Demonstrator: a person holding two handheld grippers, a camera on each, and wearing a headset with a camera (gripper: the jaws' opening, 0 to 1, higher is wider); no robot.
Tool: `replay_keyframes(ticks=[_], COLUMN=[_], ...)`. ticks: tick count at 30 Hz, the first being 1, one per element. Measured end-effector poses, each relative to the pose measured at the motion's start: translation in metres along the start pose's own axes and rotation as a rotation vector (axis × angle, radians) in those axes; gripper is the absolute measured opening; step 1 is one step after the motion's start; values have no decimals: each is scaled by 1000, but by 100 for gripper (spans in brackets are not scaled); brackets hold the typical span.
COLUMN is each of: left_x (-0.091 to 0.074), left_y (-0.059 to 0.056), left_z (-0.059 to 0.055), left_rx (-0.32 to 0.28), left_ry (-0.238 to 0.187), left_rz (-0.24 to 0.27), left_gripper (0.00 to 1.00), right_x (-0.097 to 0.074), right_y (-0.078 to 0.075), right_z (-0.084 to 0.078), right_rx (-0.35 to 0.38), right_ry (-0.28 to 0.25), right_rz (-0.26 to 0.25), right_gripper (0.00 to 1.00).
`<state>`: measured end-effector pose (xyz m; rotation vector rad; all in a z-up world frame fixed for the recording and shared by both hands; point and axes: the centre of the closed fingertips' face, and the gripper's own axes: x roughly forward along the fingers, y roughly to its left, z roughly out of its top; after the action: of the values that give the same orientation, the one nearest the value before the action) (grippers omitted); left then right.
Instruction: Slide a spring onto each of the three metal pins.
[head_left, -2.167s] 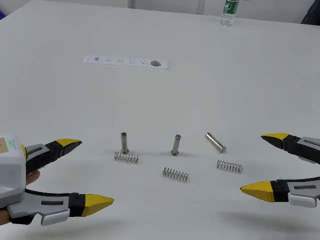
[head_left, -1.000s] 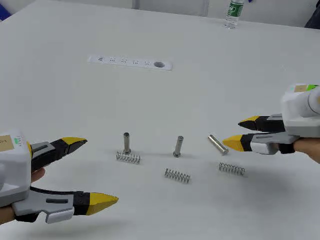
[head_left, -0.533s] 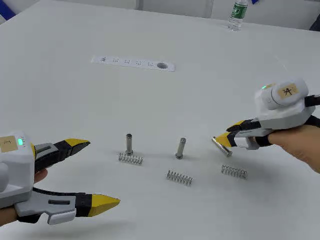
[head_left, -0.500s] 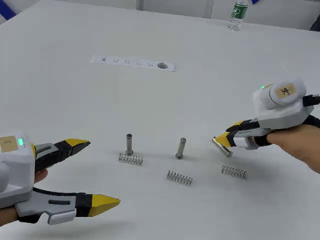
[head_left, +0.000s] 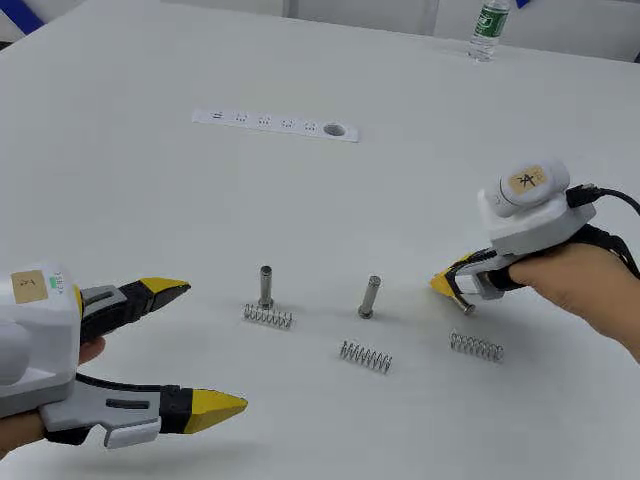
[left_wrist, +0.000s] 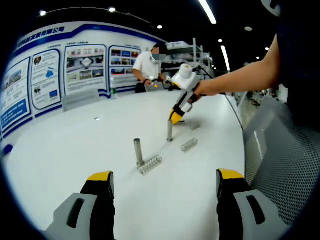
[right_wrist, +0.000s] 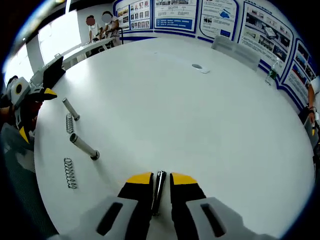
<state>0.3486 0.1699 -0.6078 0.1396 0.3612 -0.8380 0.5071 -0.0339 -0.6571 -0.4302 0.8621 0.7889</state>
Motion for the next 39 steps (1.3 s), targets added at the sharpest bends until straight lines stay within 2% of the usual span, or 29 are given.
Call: replay_keyframes(ticks=[7,9,21,26,31,39], left_x=[1,1,1,1,1,1], left_y=[1,1,2,2,3,3], left_z=[1,1,0,3,4,7], left_rx=[2,4,3,5,9,16], left_ry=[-2,-1,1,-5,-7,-11], left_rz=[-2,-2,-3,-1,0,-3], left_gripper=[85,85,84,84,84,83], right_x=[2,4,6,3,-10,-28], right_y=[0,0,-1,-2,1,4], right_z=[-1,-4,-5,-2,7,8], right_rx=[7,16,71,74,72,63], right_ry=[24,46,70,44,8,-34], right_rz=[6,8,21,0,-3,-19], right_gripper=[11,10,9,9,9,9])
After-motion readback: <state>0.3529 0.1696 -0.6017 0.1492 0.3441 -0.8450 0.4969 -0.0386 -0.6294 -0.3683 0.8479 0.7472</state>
